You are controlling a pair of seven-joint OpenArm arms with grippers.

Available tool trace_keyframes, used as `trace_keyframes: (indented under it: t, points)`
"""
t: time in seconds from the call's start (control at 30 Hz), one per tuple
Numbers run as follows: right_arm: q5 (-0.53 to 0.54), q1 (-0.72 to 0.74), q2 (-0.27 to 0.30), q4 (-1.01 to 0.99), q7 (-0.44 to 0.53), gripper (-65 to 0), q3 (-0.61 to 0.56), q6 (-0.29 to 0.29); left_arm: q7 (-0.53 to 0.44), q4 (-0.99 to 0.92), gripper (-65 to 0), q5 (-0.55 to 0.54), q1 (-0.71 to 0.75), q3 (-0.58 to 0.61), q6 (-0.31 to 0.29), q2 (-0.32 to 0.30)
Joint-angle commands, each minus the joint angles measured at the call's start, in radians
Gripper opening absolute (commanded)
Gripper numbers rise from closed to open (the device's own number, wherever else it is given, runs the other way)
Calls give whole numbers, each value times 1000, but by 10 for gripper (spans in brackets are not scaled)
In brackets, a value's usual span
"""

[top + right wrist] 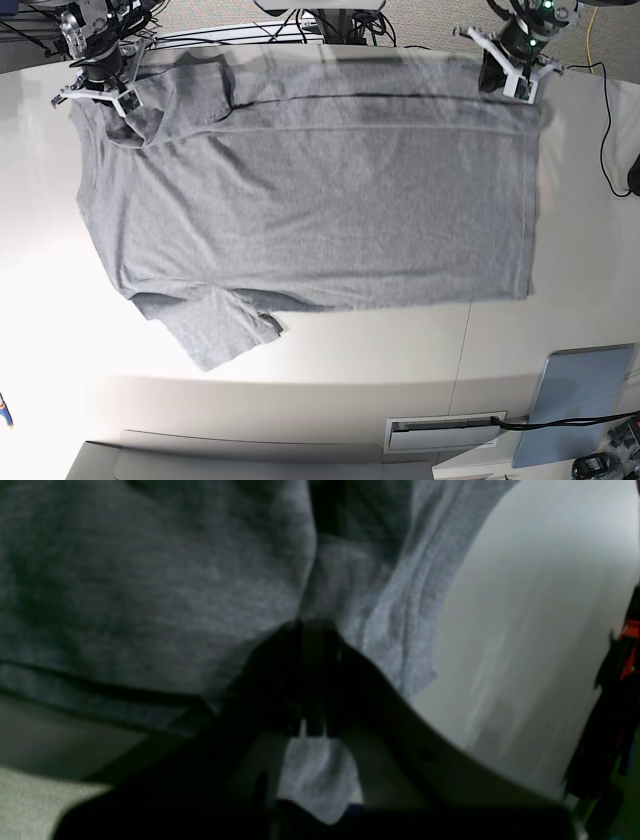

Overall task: Fold the T-shirt properly
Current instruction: 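Release the folded edge and raise both grippers off the shirt, then reach both grippers down to the hem corners and grasp them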

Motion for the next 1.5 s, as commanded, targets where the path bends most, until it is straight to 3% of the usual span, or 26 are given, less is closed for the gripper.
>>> trace_keyframes:
  t: [0.0, 0.07, 0.27, 0.6, 0.83, 0.93, 1.0, 1.03, 1.17, 1.27, 1.37, 1.47]
  points:
    - [18, -23, 8, 4, -28, -650, -2, 26, 182, -18, -650, 54, 42, -5, 5, -3]
    - [17, -35, 9, 4, -32, -650, -1, 26, 182, -12, -650, 54, 42, -25, 0, -3]
    - [-15, -48, 8, 4, -34, -650, 58, 1, 167, -12, -650, 53, 26, -45, -101, -3]
    - [-11, -48, 9, 18, -26, -650, 117, -1, 167, 24, -650, 54, -16, -45, -104, -3]
    - [-11, -47, 8, 193, -16, -650, 174, -16, 231, 178, -650, 54, -16, -104, -104, -3]
    - [-11, -44, 9, 272, -9, -650, 228, -11, 248, 241, -527, 53, -16, -160, -104, -3]
    - [-11, -30, 9, 302, -8, -650, 258, 16, 210, 269, -446, 51, -18, -203, -103, -3]
    - [-11, -18, 9, 306, -7, -629, 268, 39, 183, 274, -412, 46, -23, -224, -102, -3]
    - [37, 38, 8, 306, -1, -349, 274, 75, 174, 254, -359, 31, -106, -264, -61, -3]
    - [164, 92, 8, 306, -26, -326, 273, 74, 176, 199, -359, -15, -217, -264, -60, -3]
    - [323, 178, 7, 304, -136, -326, 271, 76, 227, 124, -359, -87, -361, -264, -80, -3]
    - [352, 249, -6, 304, -185, -326, 270, 108, 297, 44, -360, -166, -503, -264, -105, -3]
